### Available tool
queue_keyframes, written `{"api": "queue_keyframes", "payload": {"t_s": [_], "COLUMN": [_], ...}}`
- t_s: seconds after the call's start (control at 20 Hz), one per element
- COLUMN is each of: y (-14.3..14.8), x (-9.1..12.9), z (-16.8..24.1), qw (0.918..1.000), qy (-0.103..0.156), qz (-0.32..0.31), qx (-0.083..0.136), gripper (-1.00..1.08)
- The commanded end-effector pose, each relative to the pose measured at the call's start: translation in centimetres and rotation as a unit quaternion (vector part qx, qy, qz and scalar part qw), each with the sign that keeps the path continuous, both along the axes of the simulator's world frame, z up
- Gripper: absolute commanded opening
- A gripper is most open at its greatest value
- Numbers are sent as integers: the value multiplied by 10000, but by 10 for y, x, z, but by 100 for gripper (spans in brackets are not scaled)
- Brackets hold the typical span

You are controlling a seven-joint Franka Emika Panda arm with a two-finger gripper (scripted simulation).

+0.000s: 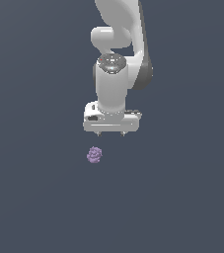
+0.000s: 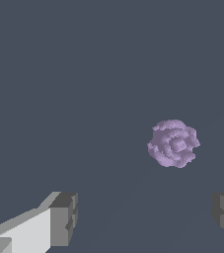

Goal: Pick up the object and move it to a goal position.

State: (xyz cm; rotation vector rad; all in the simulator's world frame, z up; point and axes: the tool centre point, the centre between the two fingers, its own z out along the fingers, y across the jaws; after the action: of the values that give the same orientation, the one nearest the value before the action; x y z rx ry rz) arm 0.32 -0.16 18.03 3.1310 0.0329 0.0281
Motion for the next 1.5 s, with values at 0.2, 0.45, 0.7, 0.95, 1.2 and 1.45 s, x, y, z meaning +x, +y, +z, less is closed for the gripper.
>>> {"api": "queue_keyframes", "payload": {"t_s": [0.2, 0.45, 0.7, 0.95, 1.2, 1.45], "y": [-3, -9, -8, -14, -29, -52], "x": [5, 14, 13, 15, 19, 23], "z": [10, 29, 28, 20, -2, -36], "qw": [9999, 9995, 9996, 9997, 9989, 9948], "qy": [-91, -273, -264, -238, -164, -51], "qz": [29, 76, 85, -65, -438, -1018], "qx": [-34, -104, -101, -81, -33, 24], "gripper": [100, 100, 100, 100, 100, 100]}}
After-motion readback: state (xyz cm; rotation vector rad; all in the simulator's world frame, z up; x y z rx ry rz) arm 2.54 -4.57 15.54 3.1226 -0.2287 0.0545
